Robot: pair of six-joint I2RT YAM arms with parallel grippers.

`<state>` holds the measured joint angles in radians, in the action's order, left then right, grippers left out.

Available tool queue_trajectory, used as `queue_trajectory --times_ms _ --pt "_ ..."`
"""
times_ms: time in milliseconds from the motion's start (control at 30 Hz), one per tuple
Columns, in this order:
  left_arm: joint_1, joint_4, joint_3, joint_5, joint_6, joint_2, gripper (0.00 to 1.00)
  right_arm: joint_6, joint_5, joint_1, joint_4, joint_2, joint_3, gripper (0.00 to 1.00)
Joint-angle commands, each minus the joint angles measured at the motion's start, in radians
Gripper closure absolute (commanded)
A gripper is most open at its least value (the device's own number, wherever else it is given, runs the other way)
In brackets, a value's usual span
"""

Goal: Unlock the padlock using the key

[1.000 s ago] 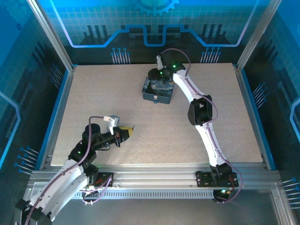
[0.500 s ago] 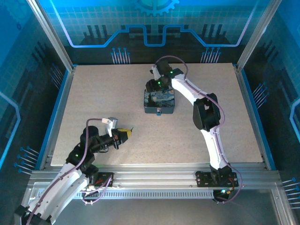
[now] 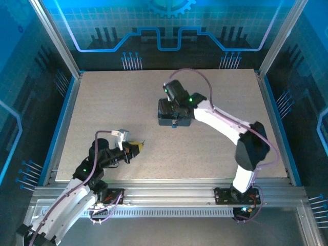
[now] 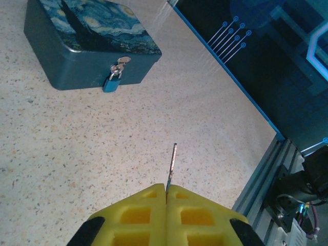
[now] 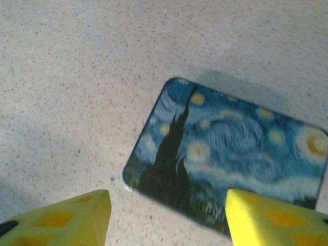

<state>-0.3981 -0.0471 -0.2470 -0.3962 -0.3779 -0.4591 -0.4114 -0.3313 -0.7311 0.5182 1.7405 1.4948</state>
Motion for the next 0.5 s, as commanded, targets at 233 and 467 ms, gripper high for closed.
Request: queue_trajectory --times_ms 233,467 --pt "0.005 -0.008 -0.006 -0.021 -0.003 -0.033 1.0 -0.319 -0.287 -0.143 -0.102 -0.005 -0.3 0.57" --pt "0.005 -0.026 -0.004 -0.033 -0.018 -0.006 1.0 -0.383 -0.226 -0.127 -0.182 0.099 -0.304 0.6"
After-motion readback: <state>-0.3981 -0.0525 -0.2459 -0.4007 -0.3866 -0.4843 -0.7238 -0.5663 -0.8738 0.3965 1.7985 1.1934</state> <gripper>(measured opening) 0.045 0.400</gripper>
